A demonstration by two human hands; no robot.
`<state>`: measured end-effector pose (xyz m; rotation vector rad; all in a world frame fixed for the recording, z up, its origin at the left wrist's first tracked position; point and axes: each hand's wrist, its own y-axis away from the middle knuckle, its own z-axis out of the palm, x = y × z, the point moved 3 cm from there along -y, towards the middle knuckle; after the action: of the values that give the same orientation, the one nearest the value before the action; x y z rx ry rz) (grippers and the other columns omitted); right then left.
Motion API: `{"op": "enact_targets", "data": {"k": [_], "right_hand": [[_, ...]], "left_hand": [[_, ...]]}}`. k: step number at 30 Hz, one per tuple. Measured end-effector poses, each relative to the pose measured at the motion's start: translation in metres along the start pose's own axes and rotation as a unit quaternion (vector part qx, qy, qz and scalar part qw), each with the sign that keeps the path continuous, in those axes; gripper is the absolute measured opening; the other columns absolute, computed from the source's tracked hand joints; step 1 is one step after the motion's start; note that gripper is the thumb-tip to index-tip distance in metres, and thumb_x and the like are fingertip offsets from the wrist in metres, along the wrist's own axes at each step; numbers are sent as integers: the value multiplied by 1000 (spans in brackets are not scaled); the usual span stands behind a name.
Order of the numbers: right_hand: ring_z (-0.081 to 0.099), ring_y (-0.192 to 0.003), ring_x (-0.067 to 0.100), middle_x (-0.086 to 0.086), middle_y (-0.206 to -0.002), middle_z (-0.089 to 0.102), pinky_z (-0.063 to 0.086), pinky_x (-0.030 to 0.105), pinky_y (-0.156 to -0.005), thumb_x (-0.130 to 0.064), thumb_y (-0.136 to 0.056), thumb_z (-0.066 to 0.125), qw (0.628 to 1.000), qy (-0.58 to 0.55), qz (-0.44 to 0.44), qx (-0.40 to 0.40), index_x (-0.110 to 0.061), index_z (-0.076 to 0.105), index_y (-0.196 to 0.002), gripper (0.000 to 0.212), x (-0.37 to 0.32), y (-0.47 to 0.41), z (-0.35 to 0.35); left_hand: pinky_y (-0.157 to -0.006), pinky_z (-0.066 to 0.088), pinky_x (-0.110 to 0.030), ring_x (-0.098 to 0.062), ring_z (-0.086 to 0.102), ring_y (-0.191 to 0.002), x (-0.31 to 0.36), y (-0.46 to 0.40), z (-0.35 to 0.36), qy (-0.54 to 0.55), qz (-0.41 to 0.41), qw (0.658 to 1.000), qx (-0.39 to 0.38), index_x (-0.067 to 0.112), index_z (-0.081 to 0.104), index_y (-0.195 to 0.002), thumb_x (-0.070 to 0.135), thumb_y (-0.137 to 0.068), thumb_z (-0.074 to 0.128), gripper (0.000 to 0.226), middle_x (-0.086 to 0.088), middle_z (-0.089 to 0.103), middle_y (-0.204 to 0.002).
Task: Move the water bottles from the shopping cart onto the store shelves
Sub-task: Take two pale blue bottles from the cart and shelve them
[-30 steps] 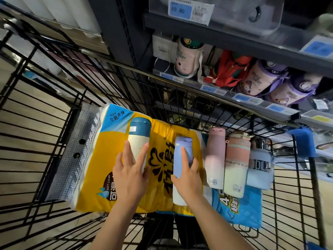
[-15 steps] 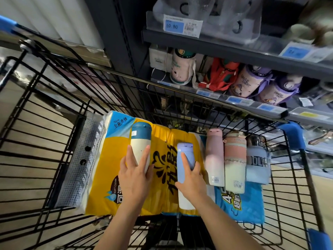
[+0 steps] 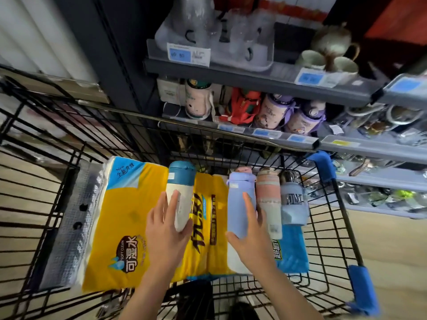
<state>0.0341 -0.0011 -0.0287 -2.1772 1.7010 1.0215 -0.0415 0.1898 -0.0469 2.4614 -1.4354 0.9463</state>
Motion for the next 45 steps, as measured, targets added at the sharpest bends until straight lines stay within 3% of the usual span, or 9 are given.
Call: {"op": "enact_targets", "data": {"k": [4, 9, 12, 16, 18, 21, 27, 35, 45], "right_hand": [[41, -126, 19, 2, -153, 17, 50, 35, -81, -28, -81, 74, 992, -61, -41, 99, -69, -3, -133, 102, 0, 17, -56], [23, -113, -29, -3, -153, 23, 40, 5, -79, -18, -78, 78, 961, -154, -66, 220, -56, 8, -139, 101, 45, 52, -133], [23, -138, -1, -15, -152, 21, 35, 15, -94, -18, -76, 81, 937, -200, -73, 276, -63, 9, -141, 107, 88, 76, -182], [35, -128, 0, -40, -137, 21, 47, 29, -89, -12, -76, 80, 914, -236, -100, 314, -75, 9, -131, 109, 152, 109, -254], [39, -127, 1, -51, -132, 17, 48, 17, -85, -9, -75, 80, 905, -241, -105, 334, -71, 11, -133, 110, 182, 126, -291], [33, -128, -14, -44, -139, 19, 36, 0, -87, -23, -66, 85, 884, -257, -111, 375, -57, 13, -138, 107, 218, 150, -347], [42, -125, -1, -34, -140, 27, 40, 12, -86, -19, -64, 89, 858, -268, -94, 428, -49, 17, -143, 111, 270, 178, -416], [55, -114, 13, -13, -143, 36, 50, 19, -76, -26, -55, 87, 831, -339, -80, 434, -78, 12, -118, 111, 303, 152, -474], [52, -111, -3, -34, -131, 34, 47, 6, -67, -12, -69, 84, 845, -271, -105, 449, -74, 10, -123, 110, 330, 36, -566]], "left_hand": [[-91, 45, -50, -31, 39, -118, 76, -3, 2, 43, 120, 990, 55, 19, 42, -138, 17, -61, 91, 91, -15, 43, -142], [-97, 34, -39, -31, 44, -118, 176, 12, 7, 82, 223, 965, 115, 13, 44, -132, 17, -62, 81, 79, -12, 41, -140], [-98, 36, -39, -33, 46, -113, 236, 35, 15, 105, 229, 958, 139, 13, 44, -133, 31, -72, 67, 67, -10, 40, -141], [-99, 37, -48, -31, 44, -118, 325, 76, 39, 111, 258, 947, 157, 13, 43, -133, 35, -75, 62, 64, -10, 38, -142], [-104, 35, -43, -31, 44, -119, 368, 95, 51, 119, 277, 940, 159, 14, 43, -132, 36, -76, 61, 63, -10, 39, -142], [-112, 23, -25, -29, 44, -122, 426, 120, 65, 131, 306, 930, 157, 12, 44, -133, 35, -77, 63, 63, -12, 39, -142], [-112, 19, -21, -30, 45, -118, 505, 141, 88, 127, 359, 912, 154, 18, 40, -137, 35, -80, 62, 64, -8, 38, -144], [-116, 14, -19, -28, 43, -119, 570, 104, 134, 131, 401, 888, 184, 24, 32, -140, 34, -79, 62, 69, -6, 40, -143], [-109, 30, -33, -31, 44, -121, 656, -4, 219, 195, 392, 879, 188, 28, 31, -141, 32, -78, 62, 71, -4, 39, -146]]}}
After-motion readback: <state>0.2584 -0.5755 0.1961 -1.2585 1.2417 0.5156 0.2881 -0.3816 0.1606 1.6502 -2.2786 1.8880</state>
